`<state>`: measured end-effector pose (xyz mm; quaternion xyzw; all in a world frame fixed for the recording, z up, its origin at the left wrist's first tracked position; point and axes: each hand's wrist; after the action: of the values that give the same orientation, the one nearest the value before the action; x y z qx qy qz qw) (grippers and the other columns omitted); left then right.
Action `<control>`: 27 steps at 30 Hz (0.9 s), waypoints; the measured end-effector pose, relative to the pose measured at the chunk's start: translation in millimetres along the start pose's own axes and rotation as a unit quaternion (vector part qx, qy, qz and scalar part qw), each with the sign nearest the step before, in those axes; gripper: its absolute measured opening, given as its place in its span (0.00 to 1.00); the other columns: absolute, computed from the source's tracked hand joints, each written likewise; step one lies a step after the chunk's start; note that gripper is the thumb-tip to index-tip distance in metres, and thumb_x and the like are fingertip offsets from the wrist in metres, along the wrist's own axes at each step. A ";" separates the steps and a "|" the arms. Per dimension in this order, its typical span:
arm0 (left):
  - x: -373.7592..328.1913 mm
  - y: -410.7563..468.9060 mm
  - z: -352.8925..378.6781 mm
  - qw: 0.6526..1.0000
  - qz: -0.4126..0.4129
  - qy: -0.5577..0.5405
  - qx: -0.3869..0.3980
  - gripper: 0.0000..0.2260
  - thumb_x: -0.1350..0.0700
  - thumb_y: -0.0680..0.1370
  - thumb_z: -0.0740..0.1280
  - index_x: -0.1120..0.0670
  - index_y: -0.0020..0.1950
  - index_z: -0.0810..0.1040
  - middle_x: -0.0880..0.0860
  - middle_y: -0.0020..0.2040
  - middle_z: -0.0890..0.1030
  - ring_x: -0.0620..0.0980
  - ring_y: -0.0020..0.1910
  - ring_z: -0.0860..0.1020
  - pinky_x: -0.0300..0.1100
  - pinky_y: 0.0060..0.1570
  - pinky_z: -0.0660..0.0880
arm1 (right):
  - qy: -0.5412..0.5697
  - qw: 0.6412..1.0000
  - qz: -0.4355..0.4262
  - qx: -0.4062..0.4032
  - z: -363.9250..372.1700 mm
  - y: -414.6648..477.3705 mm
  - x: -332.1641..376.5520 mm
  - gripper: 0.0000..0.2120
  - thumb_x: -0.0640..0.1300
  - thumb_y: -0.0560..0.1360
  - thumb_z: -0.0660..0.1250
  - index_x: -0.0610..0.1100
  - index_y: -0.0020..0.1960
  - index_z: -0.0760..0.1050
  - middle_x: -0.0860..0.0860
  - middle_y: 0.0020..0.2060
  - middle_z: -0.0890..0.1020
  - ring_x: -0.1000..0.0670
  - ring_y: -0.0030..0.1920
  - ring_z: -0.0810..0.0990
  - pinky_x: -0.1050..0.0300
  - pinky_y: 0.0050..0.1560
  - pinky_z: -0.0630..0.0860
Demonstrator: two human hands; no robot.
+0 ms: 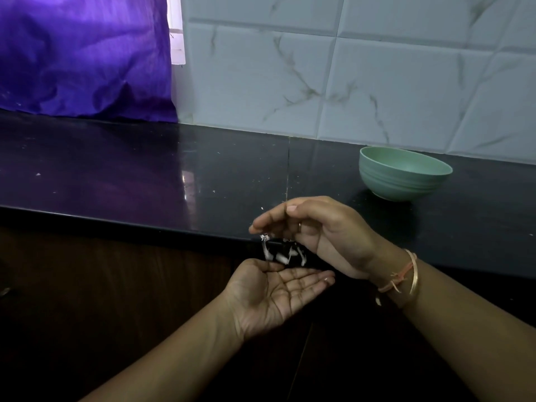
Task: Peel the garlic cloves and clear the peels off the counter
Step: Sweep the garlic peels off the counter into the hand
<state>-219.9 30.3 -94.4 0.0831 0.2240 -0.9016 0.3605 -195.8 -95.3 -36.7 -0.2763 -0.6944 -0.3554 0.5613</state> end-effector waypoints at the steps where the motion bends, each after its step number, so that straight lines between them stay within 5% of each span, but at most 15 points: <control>1: 0.2 -0.3 1.0 1.000 0.002 0.004 -0.002 0.24 0.58 0.78 0.48 0.77 0.60 0.68 0.75 0.56 0.74 0.69 0.53 0.75 0.60 0.58 0.66 | 0.010 1.000 -0.013 -0.006 0.3 4.2 0.9 0.19 0.40 0.72 0.53 0.30 0.50 0.77 0.37 0.49 0.82 0.44 0.54 0.80 0.55 0.60 0.74; 7: 0.0 -1.8 1.0 1.000 0.006 0.016 -0.004 0.23 0.61 0.72 0.51 0.79 0.55 0.71 0.75 0.54 0.75 0.70 0.46 0.79 0.57 0.48 0.77 | -0.068 0.991 0.018 -0.118 -6.0 42.9 1.9 0.15 0.32 0.77 0.51 0.29 0.52 0.76 0.33 0.53 0.79 0.42 0.52 0.80 0.58 0.58 0.74; 11: -2.0 -3.2 -1.7 1.000 0.008 0.021 -0.011 0.22 0.60 0.76 0.49 0.79 0.54 0.71 0.74 0.53 0.76 0.69 0.49 0.77 0.58 0.56 0.70 | -0.200 0.974 0.023 -0.101 -5.3 46.4 -7.2 0.14 0.35 0.77 0.55 0.34 0.49 0.80 0.40 0.51 0.82 0.44 0.56 0.79 0.54 0.62 0.72; 16: -4.8 -4.2 -5.8 1.000 0.009 0.005 -0.006 0.23 0.60 0.77 0.49 0.79 0.52 0.73 0.74 0.54 0.76 0.70 0.45 0.80 0.57 0.44 0.77 | -0.103 0.994 0.010 -0.038 -5.8 20.3 -4.8 0.16 0.36 0.75 0.54 0.33 0.46 0.80 0.37 0.47 0.83 0.43 0.51 0.81 0.51 0.59 0.74; 22: -7.5 -7.1 -8.5 1.000 0.015 -0.014 0.002 0.25 0.56 0.80 0.48 0.77 0.57 0.71 0.75 0.55 0.75 0.69 0.46 0.80 0.57 0.42 0.77 | -0.080 0.995 0.004 0.056 1.5 -2.3 0.2 0.18 0.39 0.72 0.53 0.32 0.49 0.79 0.38 0.48 0.83 0.44 0.53 0.81 0.56 0.58 0.75; 27: -8.5 -12.2 -7.0 1.000 0.023 0.003 0.007 0.21 0.62 0.72 0.52 0.79 0.50 0.73 0.75 0.53 0.76 0.70 0.42 0.80 0.58 0.41 0.76 | -0.116 0.991 -0.042 -0.053 -6.2 15.2 1.1 0.16 0.40 0.73 0.54 0.37 0.48 0.80 0.42 0.48 0.83 0.45 0.54 0.81 0.55 0.60 0.73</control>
<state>-222.1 46.6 -93.8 0.0931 0.2171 -0.8941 0.3805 -180.5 -91.3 -32.1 -0.3155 -0.7459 -0.3809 0.4461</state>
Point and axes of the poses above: each hand's wrist, its own y-axis towards the middle knuckle, its own z-axis out of the palm, x = y × z
